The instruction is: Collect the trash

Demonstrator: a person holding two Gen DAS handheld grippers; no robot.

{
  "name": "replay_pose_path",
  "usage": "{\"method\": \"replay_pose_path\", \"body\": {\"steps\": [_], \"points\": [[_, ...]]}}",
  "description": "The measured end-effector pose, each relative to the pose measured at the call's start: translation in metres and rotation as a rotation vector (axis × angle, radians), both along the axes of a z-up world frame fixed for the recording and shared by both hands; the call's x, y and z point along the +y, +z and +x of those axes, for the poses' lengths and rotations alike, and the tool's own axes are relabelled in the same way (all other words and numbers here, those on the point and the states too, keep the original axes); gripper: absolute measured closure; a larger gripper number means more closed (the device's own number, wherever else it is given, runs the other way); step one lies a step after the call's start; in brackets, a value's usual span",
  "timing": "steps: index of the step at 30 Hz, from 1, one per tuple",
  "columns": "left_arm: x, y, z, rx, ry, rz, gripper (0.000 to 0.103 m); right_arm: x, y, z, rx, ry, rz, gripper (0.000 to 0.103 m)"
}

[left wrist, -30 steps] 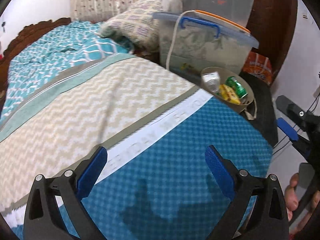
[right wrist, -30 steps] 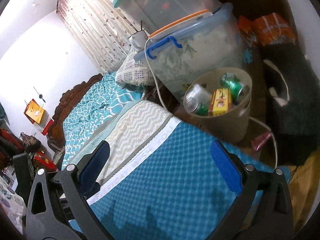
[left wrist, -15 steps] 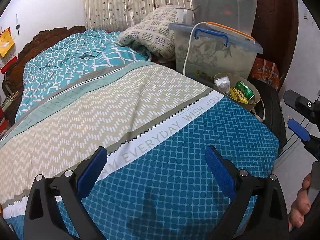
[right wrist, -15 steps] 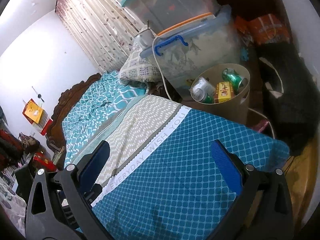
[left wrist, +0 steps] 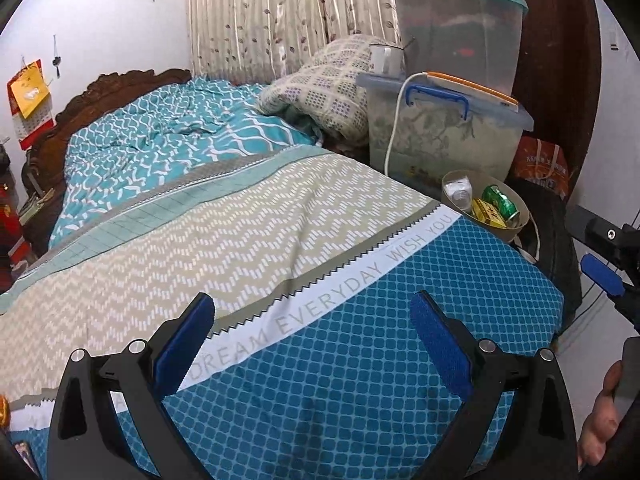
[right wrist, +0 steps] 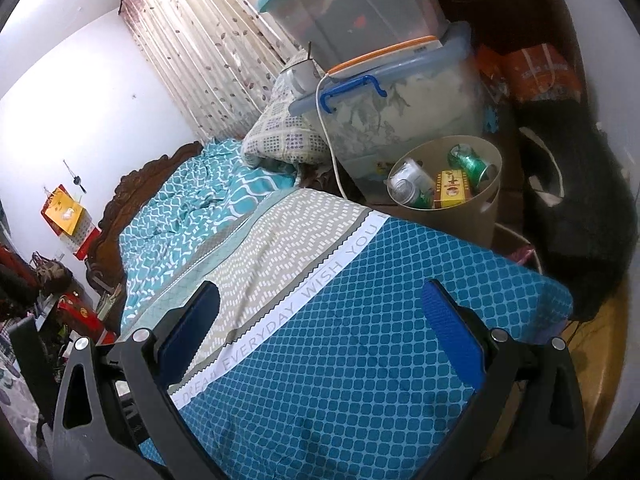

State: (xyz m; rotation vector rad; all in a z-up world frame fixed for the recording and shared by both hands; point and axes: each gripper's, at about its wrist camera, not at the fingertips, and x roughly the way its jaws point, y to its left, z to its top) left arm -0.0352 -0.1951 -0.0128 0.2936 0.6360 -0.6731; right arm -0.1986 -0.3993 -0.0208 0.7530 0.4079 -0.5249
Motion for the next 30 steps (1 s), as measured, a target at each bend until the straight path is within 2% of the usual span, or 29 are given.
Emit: {"method": "replay_pose_path", "body": {"steps": [10,30], "points": [[0.007,0.008,0.001,-0.018,0.029,-0.024,0.009,0.001,0.001,-0.002,0.005,-0.022,-0.012,0.003],[0.010,0.012,-0.003,-0.045,0.064,-0.014,0.009,0.003,0.003,-0.008,-0.002,-0.017,0.006,0.003]]}}
